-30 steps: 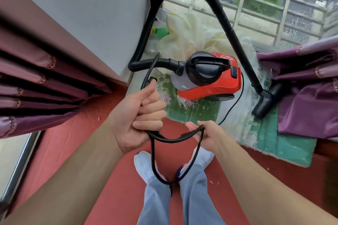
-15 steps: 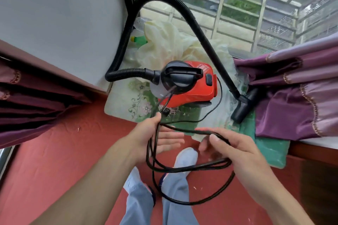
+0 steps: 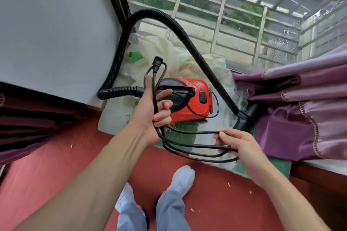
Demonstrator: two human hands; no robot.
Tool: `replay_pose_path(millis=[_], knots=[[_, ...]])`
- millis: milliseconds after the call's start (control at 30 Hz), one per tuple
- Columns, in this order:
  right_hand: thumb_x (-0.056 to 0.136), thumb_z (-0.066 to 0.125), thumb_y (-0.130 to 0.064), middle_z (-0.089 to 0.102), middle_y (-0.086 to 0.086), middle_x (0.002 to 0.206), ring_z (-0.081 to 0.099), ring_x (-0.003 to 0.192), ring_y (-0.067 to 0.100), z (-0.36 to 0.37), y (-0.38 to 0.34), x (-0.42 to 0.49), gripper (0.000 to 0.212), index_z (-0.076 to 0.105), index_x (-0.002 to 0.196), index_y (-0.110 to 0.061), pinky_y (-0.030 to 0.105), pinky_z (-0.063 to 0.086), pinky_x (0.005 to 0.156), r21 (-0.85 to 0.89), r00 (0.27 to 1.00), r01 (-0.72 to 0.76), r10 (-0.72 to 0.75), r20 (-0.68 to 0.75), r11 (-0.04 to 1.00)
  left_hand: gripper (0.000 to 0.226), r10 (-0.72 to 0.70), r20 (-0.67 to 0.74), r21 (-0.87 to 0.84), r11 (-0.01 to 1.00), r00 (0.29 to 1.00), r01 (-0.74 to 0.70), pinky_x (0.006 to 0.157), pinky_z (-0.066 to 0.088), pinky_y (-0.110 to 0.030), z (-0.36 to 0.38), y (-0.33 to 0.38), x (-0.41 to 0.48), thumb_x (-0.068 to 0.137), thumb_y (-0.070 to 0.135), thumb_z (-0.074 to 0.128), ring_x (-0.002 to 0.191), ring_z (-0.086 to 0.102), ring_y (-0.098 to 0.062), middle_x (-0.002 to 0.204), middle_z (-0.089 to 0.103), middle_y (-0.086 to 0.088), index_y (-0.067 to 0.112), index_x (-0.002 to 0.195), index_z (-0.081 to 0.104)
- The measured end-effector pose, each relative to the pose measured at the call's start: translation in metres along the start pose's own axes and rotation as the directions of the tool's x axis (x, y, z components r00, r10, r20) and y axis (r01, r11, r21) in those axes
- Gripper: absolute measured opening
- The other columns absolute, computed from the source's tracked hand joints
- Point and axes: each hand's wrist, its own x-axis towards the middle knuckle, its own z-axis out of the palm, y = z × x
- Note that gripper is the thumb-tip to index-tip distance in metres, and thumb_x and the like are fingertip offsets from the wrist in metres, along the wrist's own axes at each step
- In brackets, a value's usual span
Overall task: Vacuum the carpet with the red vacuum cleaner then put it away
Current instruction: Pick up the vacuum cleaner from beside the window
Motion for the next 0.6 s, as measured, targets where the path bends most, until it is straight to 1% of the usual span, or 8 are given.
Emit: replay_pose_path(millis=[100,167,233,300,367,433,500,600], knots=[[0.098,0.057,-0.017,0.067,0.001,0.078,0.061,0.077,0.012,0.007,-0.009,0.038,0.022,0.07,0.082,-0.011,0.019,0.045,0.076,-0.165,1.0,0.0,-0.003,-0.021,0.986,0.065,0.205,-0.011,0.086,0.975,0.979,-0.203,0.033,0.012,-0.019,0.004,0.004,0.001,0.075,0.078,0.053,0.033,0.018,-0.005,0.045,0.031,0.006,0.016,0.09,0.067],[0.095,0.061,-0.024,0.069,-0.002,0.096,0.064,0.094,0.014,0.013,-0.01,0.069,0.013,0.071,0.098,-0.016,0.027,0.049,0.086,-0.275,0.995,0.021,-0.047,-0.09,0.961,0.054,0.392,-0.027,0.232,0.897,0.92,-0.375,0.038,0.011,-0.02,0.004,0.007,0.0,0.068,0.063,0.071,0.038,0.014,-0.006,0.045,0.024,0.009,0.013,0.088,0.066],[0.087,0.064,-0.027,0.059,-0.003,0.117,0.058,0.108,0.014,0.019,-0.014,0.096,0.035,0.06,0.122,-0.021,0.035,0.047,0.097,-0.459,0.97,0.136,-0.212,-0.117,0.878,0.039,0.511,-0.007,0.347,0.807,0.86,-0.477,0.038,0.013,-0.018,0.003,0.013,-0.002,0.071,0.048,0.074,0.038,0.015,-0.006,0.044,0.025,0.011,0.01,0.079,0.067],[0.081,0.064,-0.029,0.045,-0.002,0.125,0.048,0.112,0.013,0.029,-0.023,0.117,0.057,0.047,0.135,-0.026,0.034,0.041,0.099,-0.6,0.922,0.299,-0.386,-0.017,0.742,0.03,0.56,0.052,0.394,0.75,0.827,-0.532,0.038,0.017,-0.016,0.001,0.022,-0.004,0.077,0.044,0.07,0.037,0.018,-0.005,0.043,0.026,0.011,0.015,0.07,0.07],[0.088,0.065,-0.027,0.04,-0.002,0.135,0.04,0.122,0.016,0.045,-0.037,0.129,0.065,0.037,0.147,-0.029,0.033,0.035,0.103,-0.657,0.889,0.379,-0.453,0.064,0.651,0.031,0.571,0.101,0.408,0.723,0.815,-0.557,0.041,0.016,-0.018,0.0,0.034,-0.005,0.08,0.044,0.067,0.039,0.018,-0.006,0.043,0.027,0.01,0.018,0.065,0.07],[0.095,0.06,-0.024,0.051,-0.004,0.127,0.045,0.12,0.017,0.058,-0.051,0.134,0.045,0.05,0.139,-0.026,0.03,0.036,0.1,-0.675,0.871,0.403,-0.486,0.076,0.618,0.031,0.564,0.108,0.401,0.729,0.819,-0.555,0.043,0.013,-0.022,0.0,0.045,-0.003,0.083,0.043,0.065,0.039,0.019,-0.006,0.043,0.028,0.011,0.018,0.065,0.069],[0.097,0.056,-0.023,0.069,-0.001,0.1,0.061,0.1,0.02,0.068,-0.063,0.136,0.018,0.07,0.106,-0.017,0.033,0.044,0.089,-0.62,0.869,0.407,-0.494,0.036,0.67,0.033,0.565,0.07,0.402,0.738,0.822,-0.542,0.043,0.014,-0.022,-0.001,0.054,0.004,0.088,0.04,0.064,0.039,0.02,-0.005,0.043,0.029,0.011,0.014,0.068,0.068],[0.095,0.054,-0.031,0.069,-0.004,0.069,0.064,0.074,0.016,0.073,-0.076,0.137,0.025,0.069,0.078,-0.021,0.045,0.05,0.079,-0.533,0.862,0.414,-0.507,-0.032,0.738,0.031,0.582,-0.111,0.554,0.71,0.806,-0.436,0.039,0.026,-0.015,-0.008,0.055,0.024,0.092,0.034,0.068,0.034,0.03,-0.003,0.039,0.036,0.013,0.014,0.069,0.067]])
